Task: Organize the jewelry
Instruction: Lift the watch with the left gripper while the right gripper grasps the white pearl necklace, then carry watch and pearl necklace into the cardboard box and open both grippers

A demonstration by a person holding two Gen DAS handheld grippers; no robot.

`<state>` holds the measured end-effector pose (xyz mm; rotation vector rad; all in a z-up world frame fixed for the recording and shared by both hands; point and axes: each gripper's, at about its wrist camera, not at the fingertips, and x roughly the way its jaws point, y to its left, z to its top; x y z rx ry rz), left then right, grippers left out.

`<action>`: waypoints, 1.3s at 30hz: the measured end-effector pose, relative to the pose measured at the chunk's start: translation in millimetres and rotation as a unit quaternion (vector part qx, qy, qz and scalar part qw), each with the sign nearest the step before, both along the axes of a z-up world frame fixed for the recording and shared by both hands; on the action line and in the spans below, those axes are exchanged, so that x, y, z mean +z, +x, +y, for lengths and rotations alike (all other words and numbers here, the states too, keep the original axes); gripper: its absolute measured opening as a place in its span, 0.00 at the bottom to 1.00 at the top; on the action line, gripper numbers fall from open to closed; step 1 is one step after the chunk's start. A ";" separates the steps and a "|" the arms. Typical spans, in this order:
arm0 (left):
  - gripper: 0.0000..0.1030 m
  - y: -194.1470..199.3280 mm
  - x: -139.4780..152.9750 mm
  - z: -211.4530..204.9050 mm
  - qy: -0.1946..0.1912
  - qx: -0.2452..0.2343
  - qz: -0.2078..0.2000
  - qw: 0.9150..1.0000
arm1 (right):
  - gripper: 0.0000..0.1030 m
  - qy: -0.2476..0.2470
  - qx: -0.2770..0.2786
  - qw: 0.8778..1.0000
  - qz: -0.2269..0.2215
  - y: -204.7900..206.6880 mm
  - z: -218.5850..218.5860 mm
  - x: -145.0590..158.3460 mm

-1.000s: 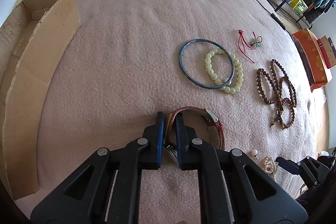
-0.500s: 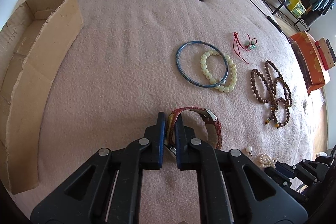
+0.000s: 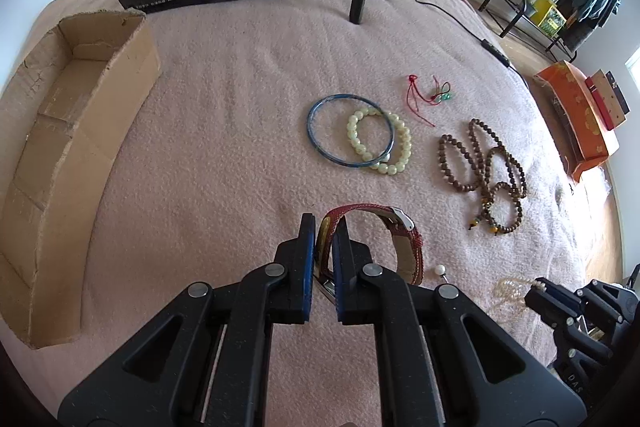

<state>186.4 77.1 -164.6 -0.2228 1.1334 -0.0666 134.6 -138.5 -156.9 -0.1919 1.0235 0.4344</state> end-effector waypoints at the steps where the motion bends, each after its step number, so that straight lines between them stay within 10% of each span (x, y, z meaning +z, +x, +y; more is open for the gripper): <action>1: 0.06 -0.2 2.6 0.8 -0.001 0.000 -0.004 1.000 | 0.06 0.003 -0.002 1.000 -0.005 -2.2 -0.7 3.5; 21: 0.06 -22.6 66.1 56.0 -0.014 0.045 -0.065 0.997 | 0.06 0.059 0.004 0.995 -0.080 -8.2 22.4 70.5; 39: 0.06 -59.4 90.8 161.3 0.006 0.130 -0.091 0.987 | 0.06 0.106 0.072 0.987 -0.101 8.3 127.9 98.7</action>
